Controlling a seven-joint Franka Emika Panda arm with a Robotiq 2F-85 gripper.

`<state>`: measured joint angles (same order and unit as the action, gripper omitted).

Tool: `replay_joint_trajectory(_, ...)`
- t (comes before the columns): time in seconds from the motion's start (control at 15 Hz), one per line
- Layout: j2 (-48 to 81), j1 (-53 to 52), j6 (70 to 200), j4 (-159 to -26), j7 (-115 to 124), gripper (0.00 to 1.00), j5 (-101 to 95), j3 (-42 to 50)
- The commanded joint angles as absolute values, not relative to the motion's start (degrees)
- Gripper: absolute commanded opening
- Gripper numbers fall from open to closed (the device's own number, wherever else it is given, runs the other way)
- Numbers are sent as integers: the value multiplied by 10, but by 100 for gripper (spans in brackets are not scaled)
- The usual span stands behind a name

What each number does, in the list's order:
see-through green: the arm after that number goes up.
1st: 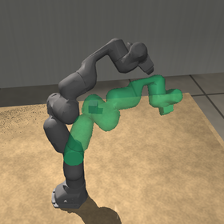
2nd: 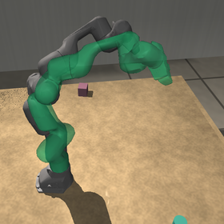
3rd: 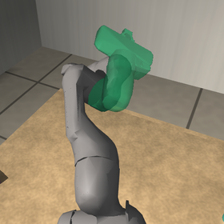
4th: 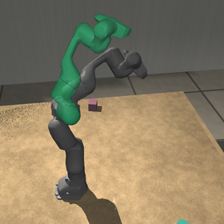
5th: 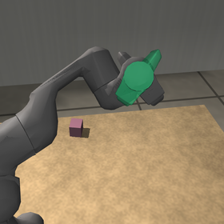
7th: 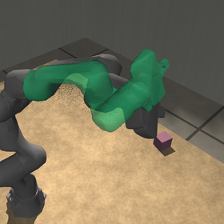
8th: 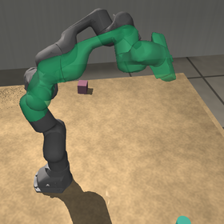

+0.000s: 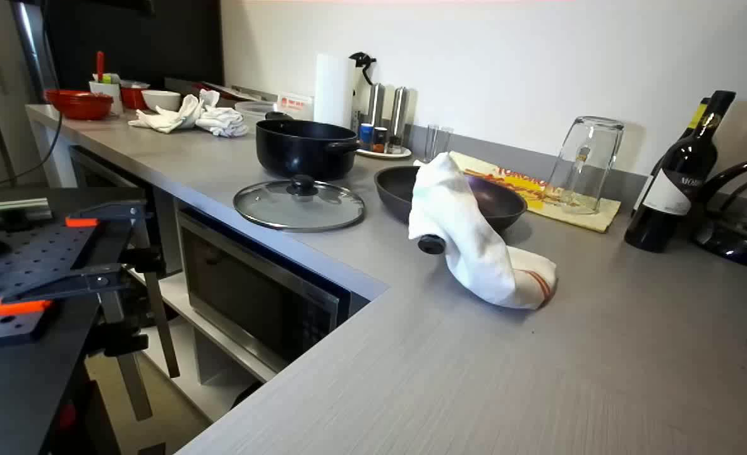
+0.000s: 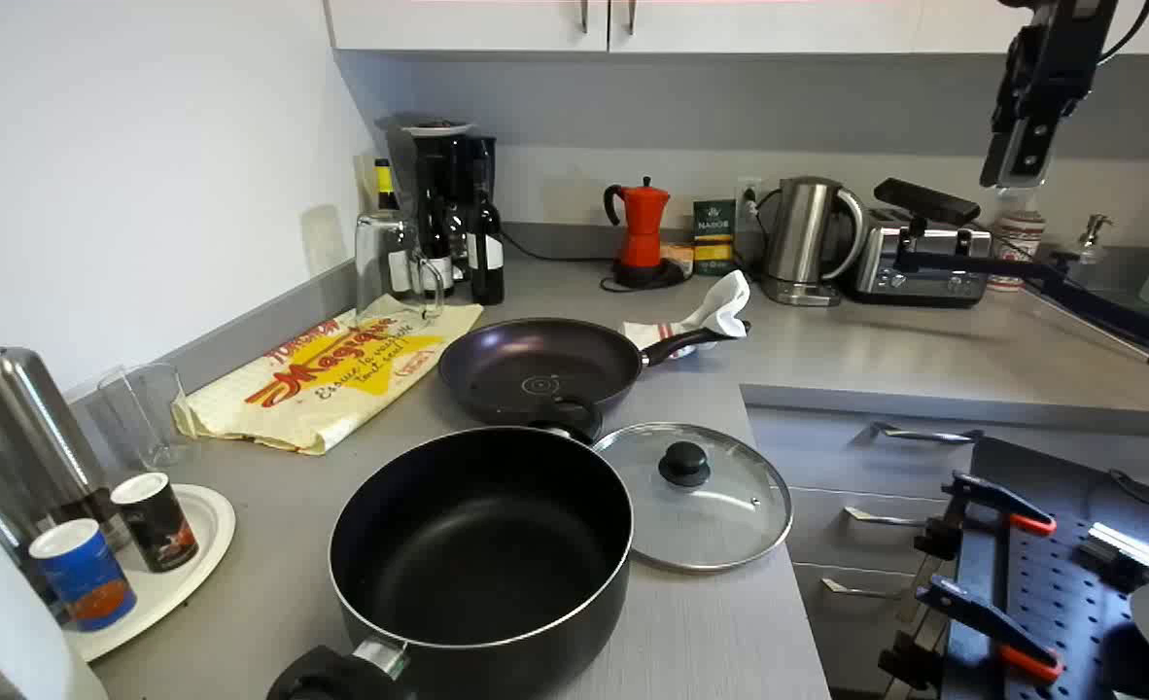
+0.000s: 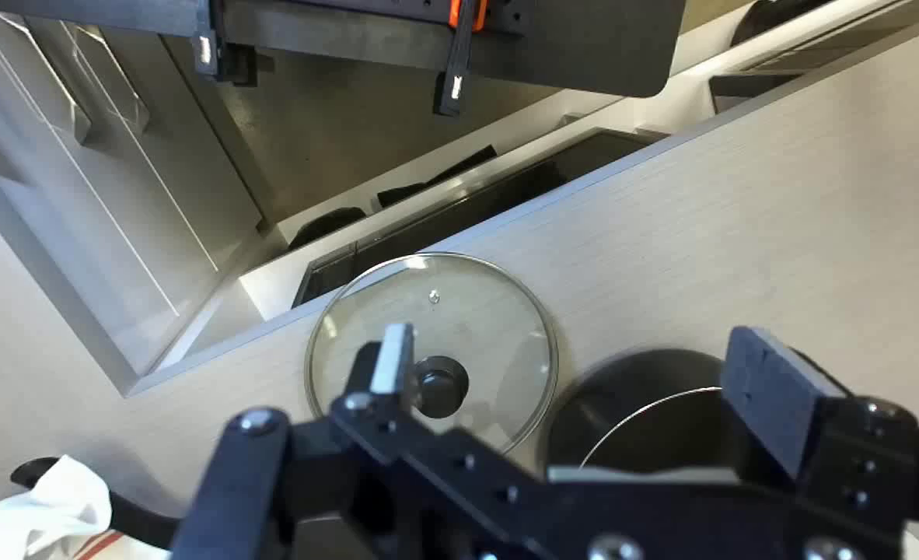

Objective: Put the glass lid on the black pot.

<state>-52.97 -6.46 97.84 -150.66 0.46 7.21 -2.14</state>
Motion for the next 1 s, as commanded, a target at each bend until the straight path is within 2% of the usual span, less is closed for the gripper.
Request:
replay_joint_trajectory(0.0,-529,-58,977,-1505,0,100,76,-26)
replay_joint_trajectory(0.6,-529,-58,977,-1505,0,100,76,-26)
replay_joint_trajectory(0.93,-464,-50,999,-1494,3,100,70,-29)
